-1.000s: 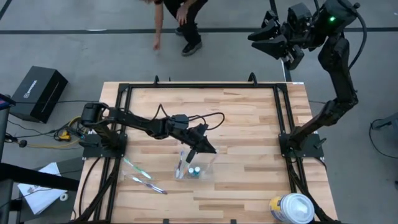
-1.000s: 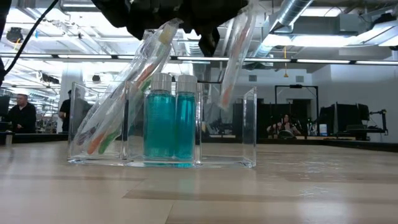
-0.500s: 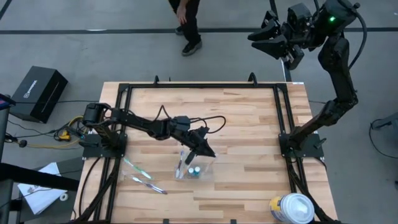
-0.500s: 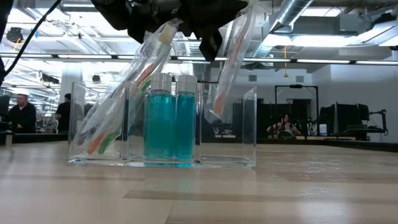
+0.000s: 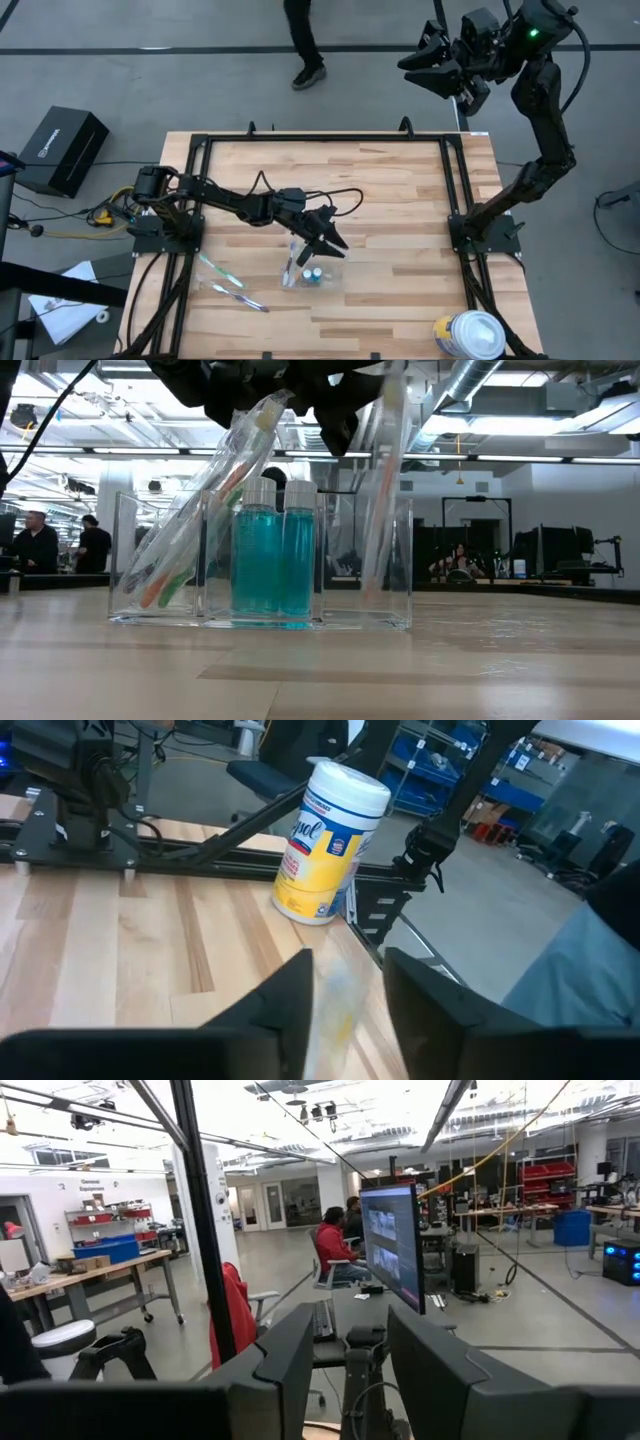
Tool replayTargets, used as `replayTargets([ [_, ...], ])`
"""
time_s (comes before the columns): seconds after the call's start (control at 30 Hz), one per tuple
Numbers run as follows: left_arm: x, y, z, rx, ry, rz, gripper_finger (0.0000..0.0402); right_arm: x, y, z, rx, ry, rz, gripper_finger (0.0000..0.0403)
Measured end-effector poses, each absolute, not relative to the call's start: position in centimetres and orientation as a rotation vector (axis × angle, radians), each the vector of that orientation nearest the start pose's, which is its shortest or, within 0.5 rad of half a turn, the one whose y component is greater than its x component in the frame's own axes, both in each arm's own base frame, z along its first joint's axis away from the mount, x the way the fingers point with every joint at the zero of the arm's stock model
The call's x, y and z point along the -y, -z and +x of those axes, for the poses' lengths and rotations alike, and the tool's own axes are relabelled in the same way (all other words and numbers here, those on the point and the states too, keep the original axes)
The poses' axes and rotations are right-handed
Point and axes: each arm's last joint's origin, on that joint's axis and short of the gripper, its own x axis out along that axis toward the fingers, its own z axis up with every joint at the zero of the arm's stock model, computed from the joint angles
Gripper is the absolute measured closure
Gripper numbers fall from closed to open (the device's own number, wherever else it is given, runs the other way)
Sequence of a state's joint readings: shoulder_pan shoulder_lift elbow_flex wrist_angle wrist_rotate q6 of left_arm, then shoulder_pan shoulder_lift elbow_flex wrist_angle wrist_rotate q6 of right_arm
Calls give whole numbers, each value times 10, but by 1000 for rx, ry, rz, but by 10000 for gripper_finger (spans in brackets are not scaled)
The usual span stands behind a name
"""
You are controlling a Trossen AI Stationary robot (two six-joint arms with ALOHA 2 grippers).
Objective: Pick & Place toothbrushing station
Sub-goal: Put the green toothbrush into the transparent organizer
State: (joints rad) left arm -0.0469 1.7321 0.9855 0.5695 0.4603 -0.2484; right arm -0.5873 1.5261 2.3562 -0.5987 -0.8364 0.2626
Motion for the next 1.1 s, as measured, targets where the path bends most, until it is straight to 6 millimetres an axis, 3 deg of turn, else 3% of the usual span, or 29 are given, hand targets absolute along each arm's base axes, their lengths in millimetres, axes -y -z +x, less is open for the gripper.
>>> replayTargets([
  [0.33,30,-231,373,-212,479,-297,206,100,-609,191,142,-273,109,280],
  [0.5,20,-260,363,-106,447,-255,203,100,-609,191,145,-273,106,279],
  [0.67,-3,-291,347,-14,330,-236,210,100,-610,190,158,-275,94,279],
  [0.87,-30,-318,302,-166,5,-231,207,99,-611,190,170,-274,65,279],
  [1.0,-40,-318,255,-427,-221,-214,206,100,-611,190,173,-274,49,279],
  [1.1,-38,-313,221,-635,-290,-208,210,98,-611,191,176,-278,23,279],
])
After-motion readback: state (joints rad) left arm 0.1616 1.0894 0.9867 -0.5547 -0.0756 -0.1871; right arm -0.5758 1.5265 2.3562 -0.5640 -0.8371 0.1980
